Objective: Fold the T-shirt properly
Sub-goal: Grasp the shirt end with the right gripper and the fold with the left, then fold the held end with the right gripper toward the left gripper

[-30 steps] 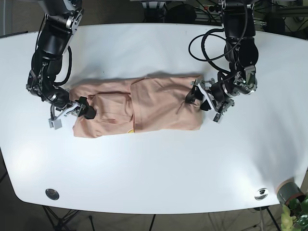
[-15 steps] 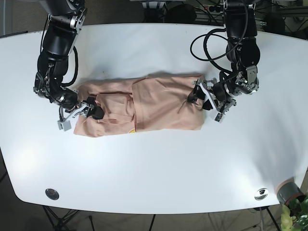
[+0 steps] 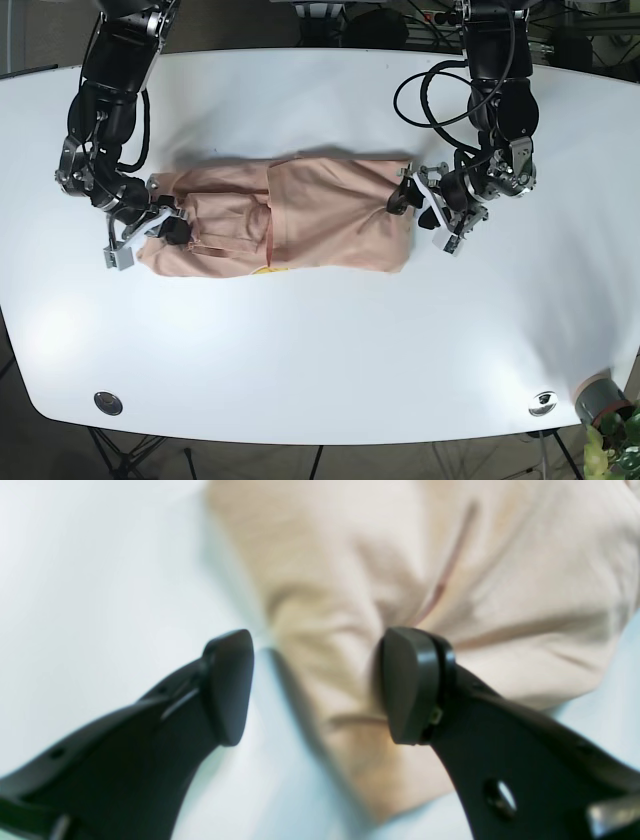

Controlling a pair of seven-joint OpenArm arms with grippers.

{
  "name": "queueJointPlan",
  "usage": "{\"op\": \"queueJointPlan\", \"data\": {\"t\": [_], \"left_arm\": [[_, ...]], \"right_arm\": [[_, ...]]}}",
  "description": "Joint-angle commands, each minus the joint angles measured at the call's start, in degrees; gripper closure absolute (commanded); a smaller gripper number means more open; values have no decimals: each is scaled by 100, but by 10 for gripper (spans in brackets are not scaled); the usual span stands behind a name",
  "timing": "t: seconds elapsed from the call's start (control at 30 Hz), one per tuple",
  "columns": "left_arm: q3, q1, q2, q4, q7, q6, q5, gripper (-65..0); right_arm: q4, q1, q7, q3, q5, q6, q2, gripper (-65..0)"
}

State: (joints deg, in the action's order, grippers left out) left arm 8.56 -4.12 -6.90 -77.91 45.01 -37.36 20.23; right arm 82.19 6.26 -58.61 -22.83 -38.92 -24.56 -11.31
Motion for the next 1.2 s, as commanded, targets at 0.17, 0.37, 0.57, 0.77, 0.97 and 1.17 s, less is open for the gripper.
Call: {"op": "queueJointPlan", "data": {"t": [0.17,0.37,0.57,0.77,0.97,1.17], "left_arm": [[-51,-102,158,-82,-57,-4,56,-378],[-596,-93,158,-82,-66,5,56,-378],[-658,-67,158,-108,-66,5,56,-378],[-658,-67,158,-108,-49,5,56,-378],[-658,-67,158,-82,-49,5,56,-378],[-658,-67,158,-82,-49,5,65,-378]], "right_arm": [[1640,-200,-262,160,-157,139,89,-19],[2291,-490,-341,705,-122,139,327,-19],[2458,-578,-332,1224,-60,139,722,-19],[2431,-446,-218,1839,687,139,1065,-19],[2194,-147,-104,2516,1549,139,1303,-22],[1746,196,-16,2991,2437,139,1557,-25]]}}
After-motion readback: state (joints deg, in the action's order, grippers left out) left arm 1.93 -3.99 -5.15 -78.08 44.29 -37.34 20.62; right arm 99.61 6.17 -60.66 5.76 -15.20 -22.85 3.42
